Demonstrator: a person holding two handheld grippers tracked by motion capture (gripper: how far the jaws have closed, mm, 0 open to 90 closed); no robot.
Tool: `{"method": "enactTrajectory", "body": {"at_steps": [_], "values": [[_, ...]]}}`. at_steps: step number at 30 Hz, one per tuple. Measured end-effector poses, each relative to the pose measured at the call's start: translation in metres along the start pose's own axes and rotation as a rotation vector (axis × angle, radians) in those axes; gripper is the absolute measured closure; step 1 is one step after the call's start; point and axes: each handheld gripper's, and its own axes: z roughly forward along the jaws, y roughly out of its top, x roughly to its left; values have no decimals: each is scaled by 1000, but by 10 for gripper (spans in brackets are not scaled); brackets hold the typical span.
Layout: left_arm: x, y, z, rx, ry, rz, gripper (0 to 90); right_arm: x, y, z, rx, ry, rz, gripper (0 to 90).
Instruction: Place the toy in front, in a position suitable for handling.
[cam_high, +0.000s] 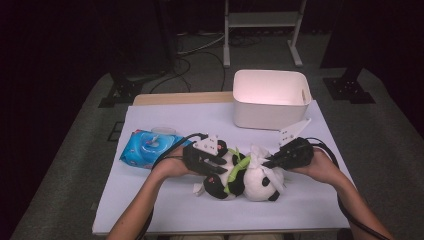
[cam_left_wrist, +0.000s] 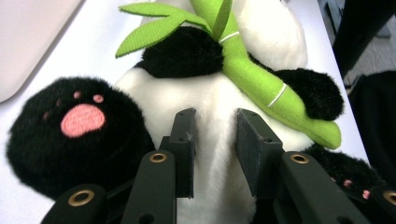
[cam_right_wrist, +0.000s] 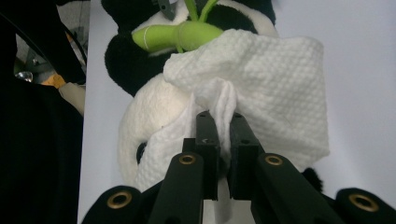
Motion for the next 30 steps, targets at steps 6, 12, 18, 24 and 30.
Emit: {"method": "enactTrajectory", "body": {"at_steps": [6,12,18,24,30], "values": [[-8,-5,-1,-25,52,13,665,-2,-22,-11,-11,-13,48,842],[-11,-10,-2,-58,43,-10,639,6,-34,-17,-49,-27,69,842],[-8,-9,-1,-58,40,-21,640,17,-8,-6,-69,19,-7,842],[-6,-9,0,-59,43,-33,641,18,11,4,-36,33,-63,843],[-8,-7,0,-46,55,-37,641,9,-14,-10,-40,3,-7,842]]}}
